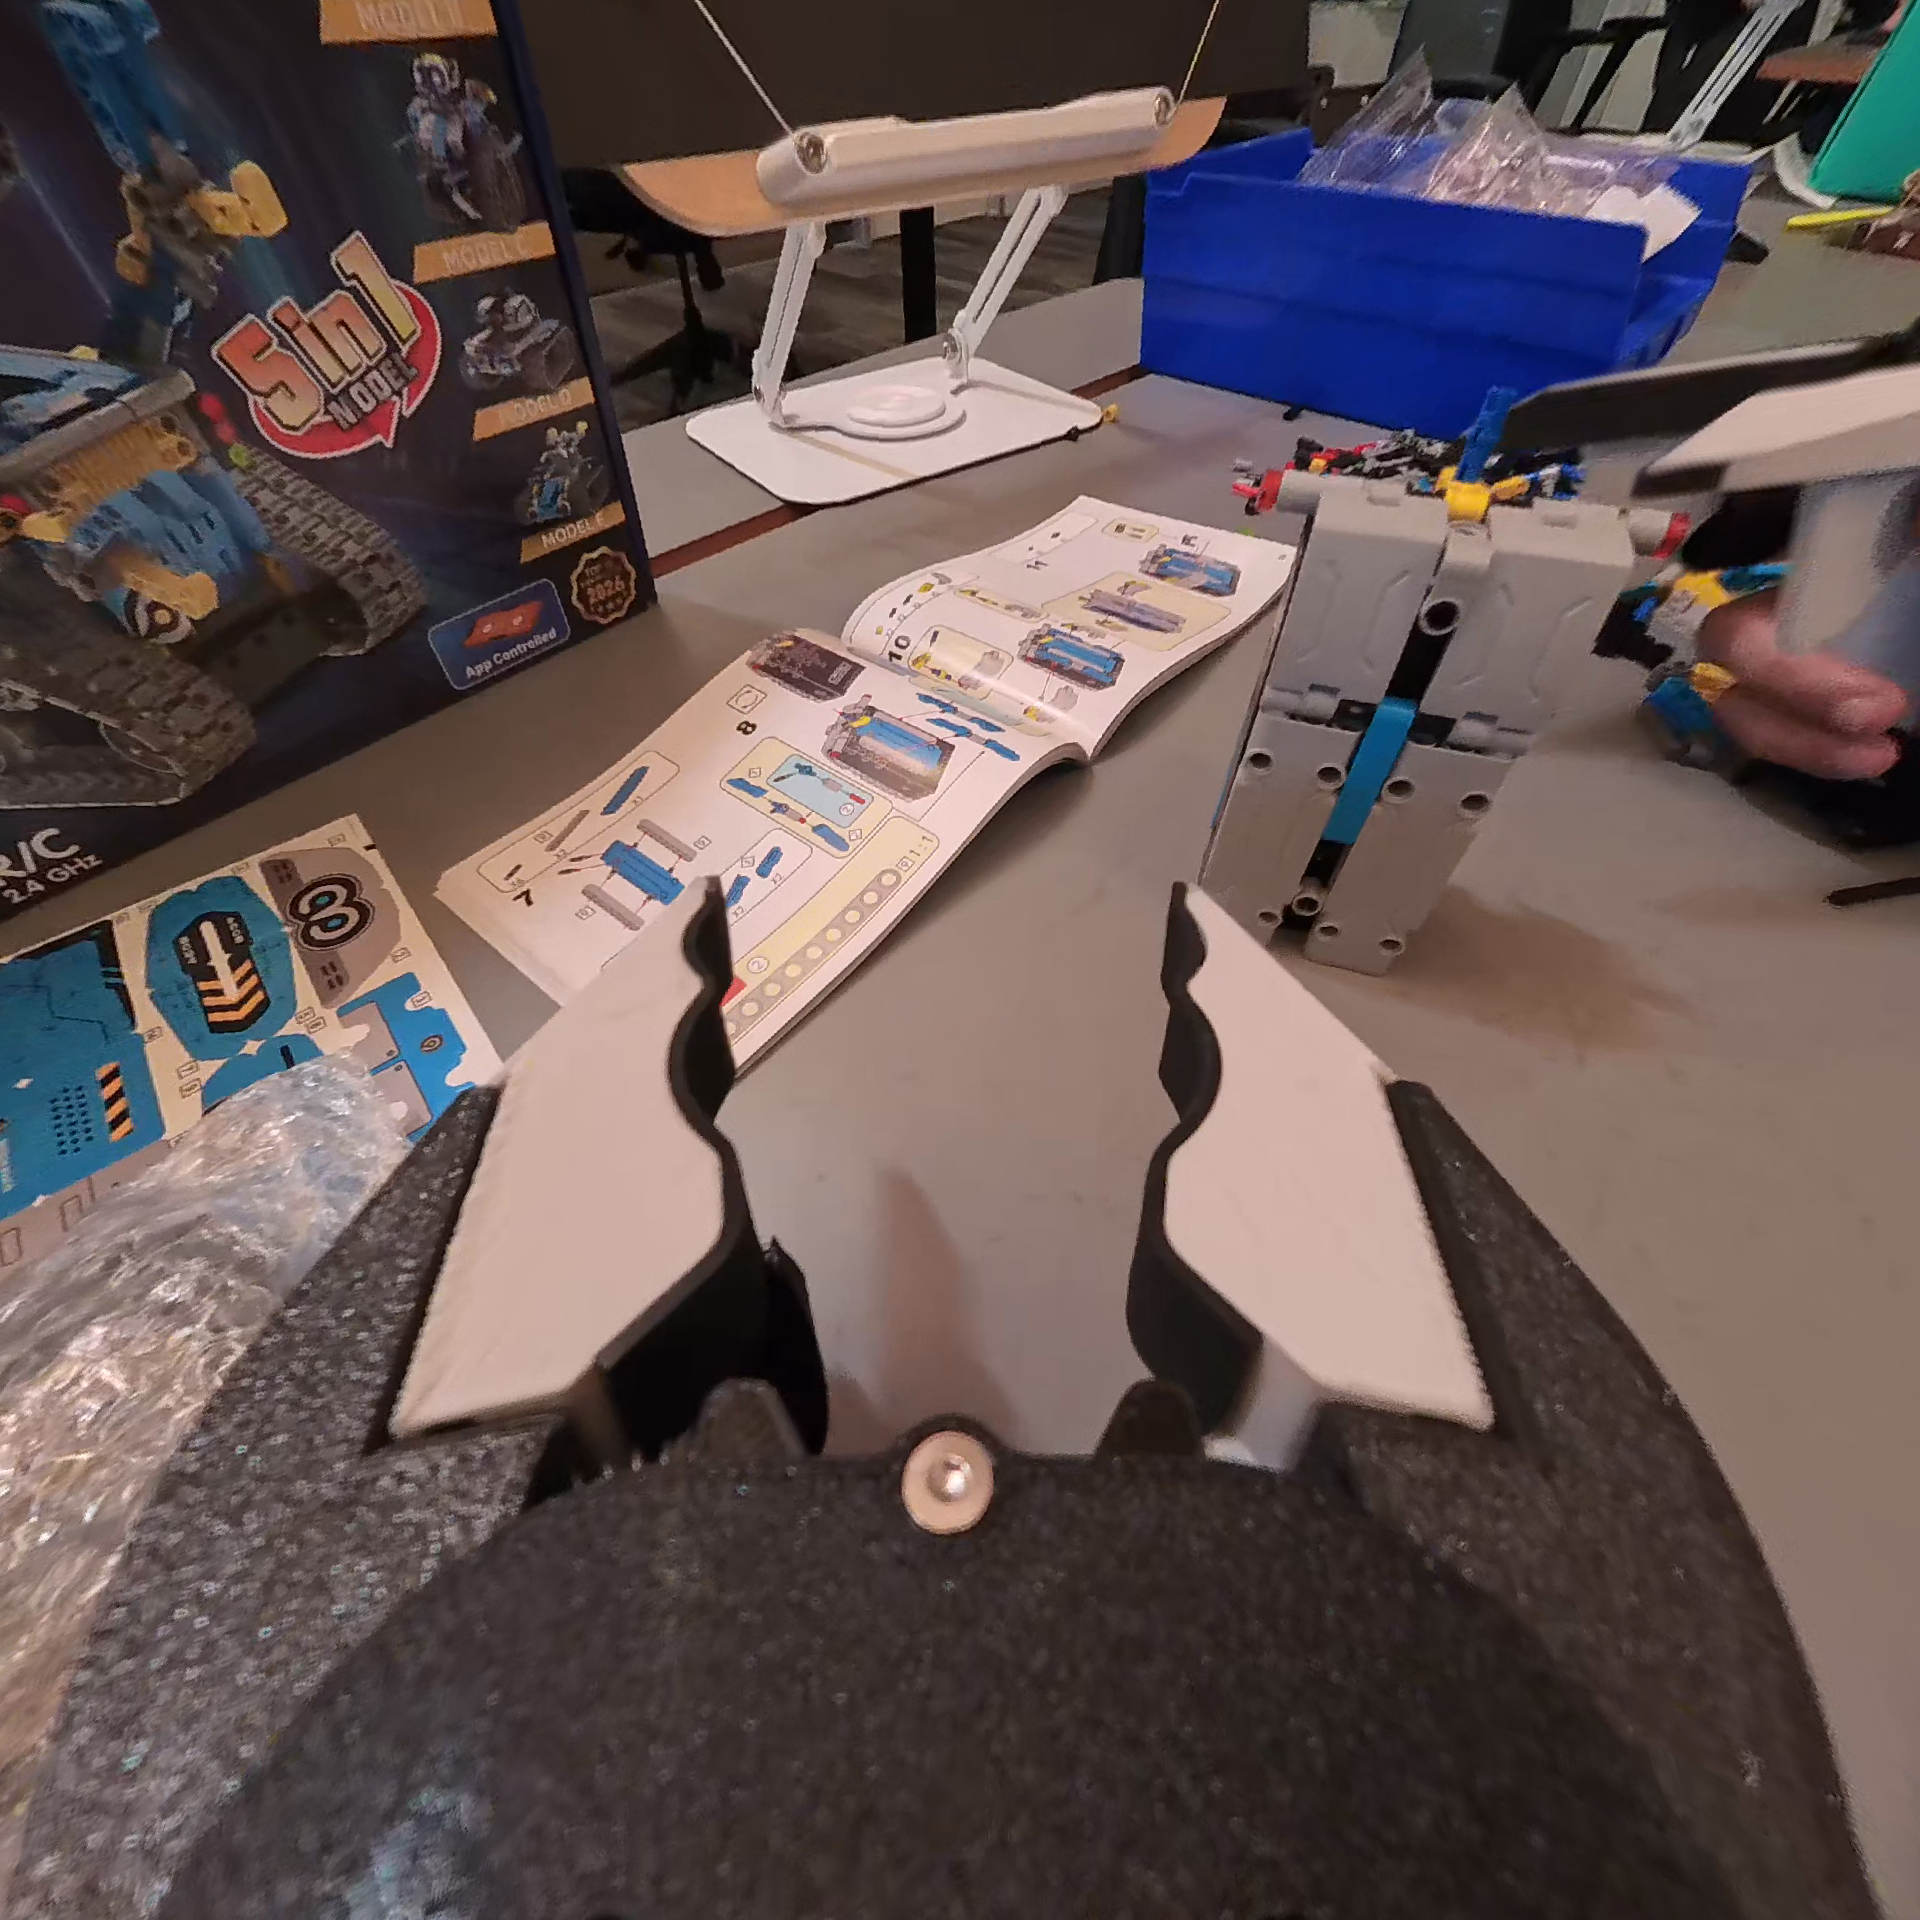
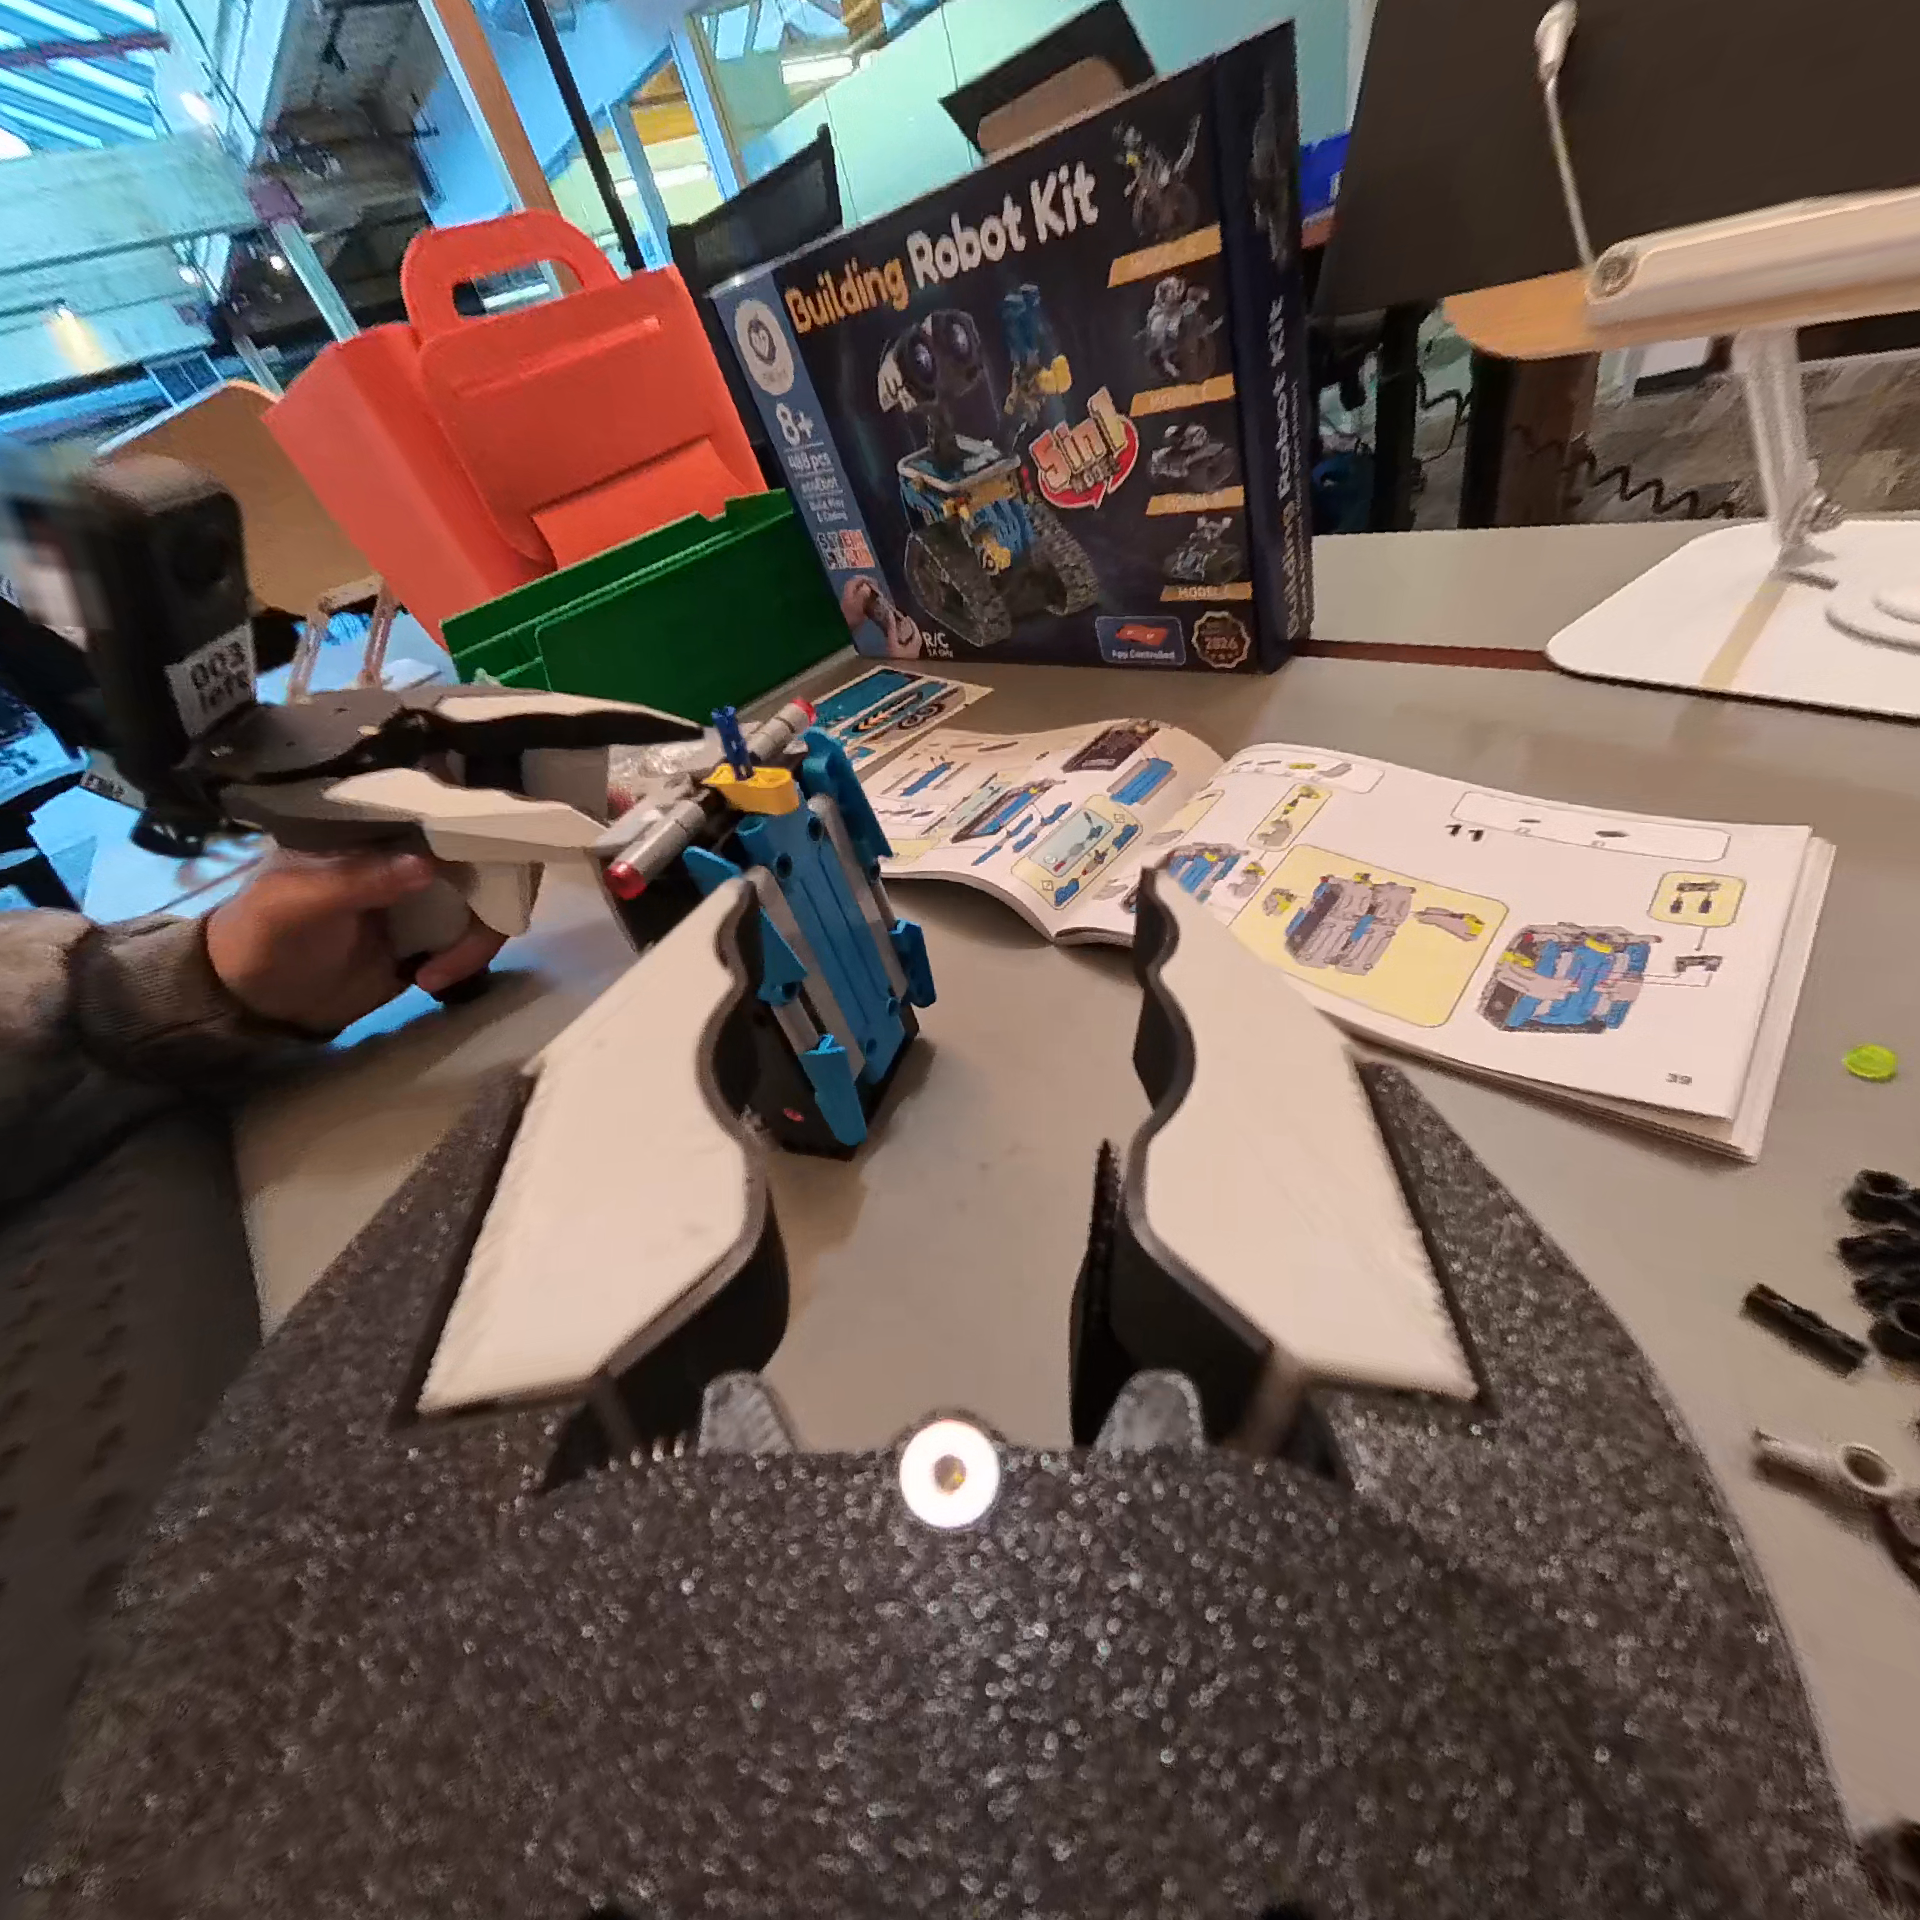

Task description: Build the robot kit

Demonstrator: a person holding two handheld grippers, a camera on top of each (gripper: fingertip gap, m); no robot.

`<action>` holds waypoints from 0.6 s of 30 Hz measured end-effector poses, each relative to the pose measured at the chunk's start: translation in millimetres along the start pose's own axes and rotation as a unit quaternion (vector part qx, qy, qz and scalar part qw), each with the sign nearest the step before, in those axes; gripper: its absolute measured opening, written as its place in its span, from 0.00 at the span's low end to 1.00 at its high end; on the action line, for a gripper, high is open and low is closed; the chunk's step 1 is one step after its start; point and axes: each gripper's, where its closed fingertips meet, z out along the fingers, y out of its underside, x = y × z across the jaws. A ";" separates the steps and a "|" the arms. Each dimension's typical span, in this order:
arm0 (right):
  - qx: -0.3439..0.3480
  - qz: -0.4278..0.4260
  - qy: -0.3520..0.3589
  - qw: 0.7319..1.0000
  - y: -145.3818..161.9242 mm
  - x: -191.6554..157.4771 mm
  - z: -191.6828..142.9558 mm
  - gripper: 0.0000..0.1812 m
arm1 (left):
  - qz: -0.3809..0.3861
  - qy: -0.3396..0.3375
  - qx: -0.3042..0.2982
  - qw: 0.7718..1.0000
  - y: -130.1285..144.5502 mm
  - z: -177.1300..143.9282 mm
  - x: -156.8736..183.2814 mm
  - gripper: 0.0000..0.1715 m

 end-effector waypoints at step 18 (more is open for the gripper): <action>0.016 -0.026 0.005 1.000 -10.2 -8.0 -4.8 0.39 | 0.040 0.037 0.101 0.993 -23.2 -23.7 15.9 0.48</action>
